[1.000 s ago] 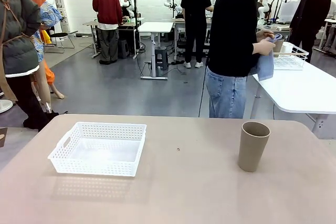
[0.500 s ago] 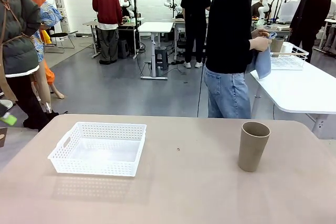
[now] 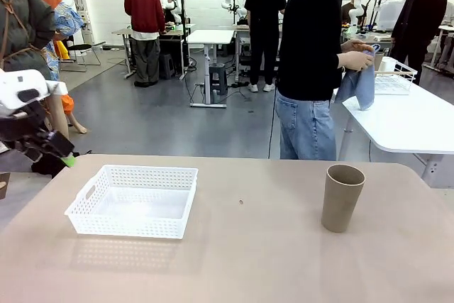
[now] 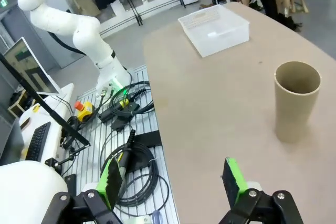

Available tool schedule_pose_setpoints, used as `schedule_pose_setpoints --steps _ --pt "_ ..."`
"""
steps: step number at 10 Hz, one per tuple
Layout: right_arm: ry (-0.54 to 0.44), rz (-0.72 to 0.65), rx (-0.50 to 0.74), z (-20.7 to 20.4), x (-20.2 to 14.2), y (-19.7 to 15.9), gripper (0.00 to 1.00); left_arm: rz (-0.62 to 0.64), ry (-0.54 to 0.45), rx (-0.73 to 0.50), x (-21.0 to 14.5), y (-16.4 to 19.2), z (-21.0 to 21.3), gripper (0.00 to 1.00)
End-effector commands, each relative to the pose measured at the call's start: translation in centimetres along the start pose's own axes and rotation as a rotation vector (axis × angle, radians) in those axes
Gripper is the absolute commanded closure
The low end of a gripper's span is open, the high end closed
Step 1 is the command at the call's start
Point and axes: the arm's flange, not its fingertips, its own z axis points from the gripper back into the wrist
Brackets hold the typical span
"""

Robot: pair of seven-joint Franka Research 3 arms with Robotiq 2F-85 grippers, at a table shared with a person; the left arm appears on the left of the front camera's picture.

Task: Clean and organize the cups into the basket.
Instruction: Pick up the Organizing basket and move it to the center of the table, then pick up the Reusable plastic cup from the right side of the table and place it inside the Organizing basket.

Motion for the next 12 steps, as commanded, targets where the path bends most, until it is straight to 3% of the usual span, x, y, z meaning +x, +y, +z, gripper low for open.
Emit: schedule_pose_setpoints --steps 1,2,4,5,7,11,12 --pt "0.011 0.002 0.010 0.1 -0.1 0.4 0.00 0.049 0.094 -0.010 -0.3 -1.4 -3.5 0.00" --pt "0.011 0.002 0.010 0.1 -0.1 0.4 0.00 0.079 0.160 -0.015 -0.6 -1.5 -5.5 0.00" --pt "0.011 0.002 0.010 0.1 -0.1 0.4 0.00 0.092 0.193 -0.005 -2.0 -1.4 -8.0 0.00" --pt "0.011 0.002 0.010 0.1 -0.1 0.4 0.00 0.059 0.147 -0.023 -0.4 -1.4 -5.8 0.00" --pt "-0.001 0.000 0.001 0.0 0.0 0.0 0.00 0.059 0.147 -0.023 -0.4 -1.4 -5.8 0.00" --pt "0.086 0.314 0.058 -1.9 3.0 -7.8 0.00 0.059 0.147 -0.023 -0.4 -1.4 -5.8 0.00" --pt "0.113 0.334 0.061 -2.4 3.2 -10.2 0.00 0.059 0.147 -0.023 -0.4 -1.4 -5.8 0.00"
